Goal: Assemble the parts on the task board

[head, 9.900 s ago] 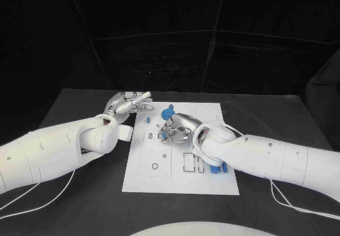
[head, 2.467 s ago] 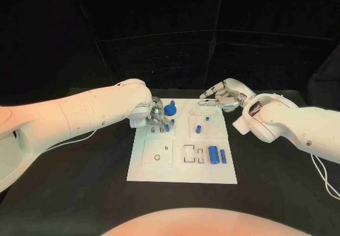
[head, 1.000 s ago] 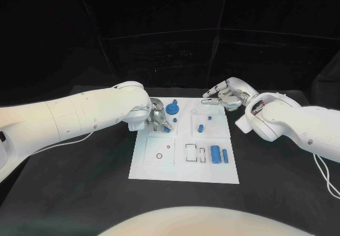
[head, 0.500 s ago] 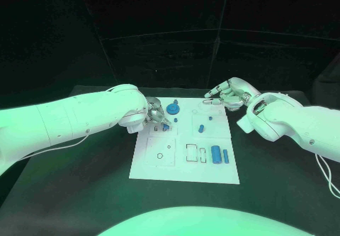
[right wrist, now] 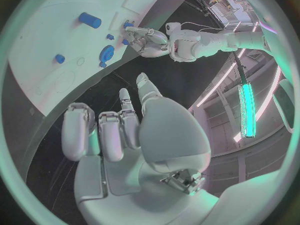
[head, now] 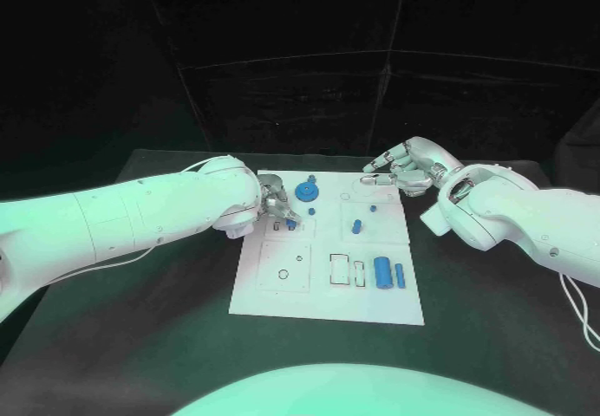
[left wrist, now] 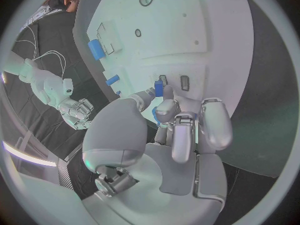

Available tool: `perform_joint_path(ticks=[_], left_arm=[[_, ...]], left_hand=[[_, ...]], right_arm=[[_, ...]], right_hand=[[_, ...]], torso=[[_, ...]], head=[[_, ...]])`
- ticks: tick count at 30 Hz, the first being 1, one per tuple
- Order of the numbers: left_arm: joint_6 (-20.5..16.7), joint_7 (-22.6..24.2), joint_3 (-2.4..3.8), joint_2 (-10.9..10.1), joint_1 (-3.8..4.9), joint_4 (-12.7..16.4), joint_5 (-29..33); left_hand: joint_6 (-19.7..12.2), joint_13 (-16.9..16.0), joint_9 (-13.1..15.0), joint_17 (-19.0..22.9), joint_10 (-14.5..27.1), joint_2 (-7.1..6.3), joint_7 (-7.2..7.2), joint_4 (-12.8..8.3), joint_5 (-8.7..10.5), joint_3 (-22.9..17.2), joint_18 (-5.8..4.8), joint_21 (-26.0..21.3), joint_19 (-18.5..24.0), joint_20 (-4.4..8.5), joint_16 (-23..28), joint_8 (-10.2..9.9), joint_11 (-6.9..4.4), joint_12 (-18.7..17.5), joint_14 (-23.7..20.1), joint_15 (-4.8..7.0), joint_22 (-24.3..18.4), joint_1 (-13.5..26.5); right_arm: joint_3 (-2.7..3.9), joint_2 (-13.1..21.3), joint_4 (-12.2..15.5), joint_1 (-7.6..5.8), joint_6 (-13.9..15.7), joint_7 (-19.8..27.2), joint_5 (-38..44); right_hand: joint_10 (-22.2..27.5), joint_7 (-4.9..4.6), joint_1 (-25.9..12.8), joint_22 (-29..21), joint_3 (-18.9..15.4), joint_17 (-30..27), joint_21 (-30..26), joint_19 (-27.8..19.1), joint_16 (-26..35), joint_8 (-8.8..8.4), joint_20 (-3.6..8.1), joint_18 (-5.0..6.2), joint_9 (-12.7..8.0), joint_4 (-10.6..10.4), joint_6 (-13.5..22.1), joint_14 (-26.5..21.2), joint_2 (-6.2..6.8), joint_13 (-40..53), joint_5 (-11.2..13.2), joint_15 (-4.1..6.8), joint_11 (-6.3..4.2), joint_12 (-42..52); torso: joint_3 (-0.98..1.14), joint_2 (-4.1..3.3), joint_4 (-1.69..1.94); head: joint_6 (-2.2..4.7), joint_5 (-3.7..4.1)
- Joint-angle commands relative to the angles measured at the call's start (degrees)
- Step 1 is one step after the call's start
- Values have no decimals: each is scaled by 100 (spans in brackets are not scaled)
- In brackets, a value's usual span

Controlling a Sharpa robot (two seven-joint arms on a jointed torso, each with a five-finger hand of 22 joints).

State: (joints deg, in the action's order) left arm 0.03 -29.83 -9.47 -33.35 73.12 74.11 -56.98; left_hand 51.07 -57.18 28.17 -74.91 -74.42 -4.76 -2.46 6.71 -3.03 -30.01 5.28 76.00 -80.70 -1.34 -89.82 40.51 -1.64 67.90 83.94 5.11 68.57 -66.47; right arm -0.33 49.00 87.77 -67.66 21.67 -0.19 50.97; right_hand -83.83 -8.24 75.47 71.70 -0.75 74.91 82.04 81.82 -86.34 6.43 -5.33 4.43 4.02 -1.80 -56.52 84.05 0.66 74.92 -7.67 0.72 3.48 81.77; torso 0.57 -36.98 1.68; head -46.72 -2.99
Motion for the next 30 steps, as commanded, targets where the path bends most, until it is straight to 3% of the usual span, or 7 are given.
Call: perform_joint_path(ticks=[1, 19, 30], left_arm=[[54, -22, 3, 25, -9, -28, -202], [363, -125, 4, 70, -33, -49, -213], [360, -201, 4, 64, -34, -34, -215]], left_hand=[[-24, -3, 7, -1509, -32, -17, 3, -920, -18, -958, -71, 22, -24, -1, -18, 19, -10, 17, 606, -7, 3, -52], [-24, -10, 13, -1509, -44, -54, 2, -954, -25, -1008, -74, 29, -30, -1, -18, 29, -11, 23, 606, -8, 18, -57], [-9, -36, 23, -1509, -74, -96, 1, -976, -88, -1075, -78, 42, -41, -1, -18, 49, -11, 44, 606, -9, 41, -38]], right_arm=[[3, -9, 3, -11, -37, 68, 12], [3, -12, -7, -10, 10, 73, 12], [3, -24, -14, -10, 15, 72, 12]], right_hand=[[-65, -8, -49, -9, -38, 729, -25, -21, 22, 18, 13, -68, -2, 4, -16, 427, -23, 772, -22, 17, -6, -17], [-58, -7, -52, -16, -46, 720, -28, -24, 27, 22, 14, -67, -2, 1, -19, 425, -22, 762, -25, 18, -7, -28], [-56, -6, -56, -18, -55, 717, -30, -26, 29, 25, 14, -66, -1, -4, -21, 424, -22, 760, -28, 18, -8, -30]], torso=[[2, 1, 8], [3, 2, 7], [3, 5, 8]], head=[[11, 21], [2, 21], [-19, 14]])
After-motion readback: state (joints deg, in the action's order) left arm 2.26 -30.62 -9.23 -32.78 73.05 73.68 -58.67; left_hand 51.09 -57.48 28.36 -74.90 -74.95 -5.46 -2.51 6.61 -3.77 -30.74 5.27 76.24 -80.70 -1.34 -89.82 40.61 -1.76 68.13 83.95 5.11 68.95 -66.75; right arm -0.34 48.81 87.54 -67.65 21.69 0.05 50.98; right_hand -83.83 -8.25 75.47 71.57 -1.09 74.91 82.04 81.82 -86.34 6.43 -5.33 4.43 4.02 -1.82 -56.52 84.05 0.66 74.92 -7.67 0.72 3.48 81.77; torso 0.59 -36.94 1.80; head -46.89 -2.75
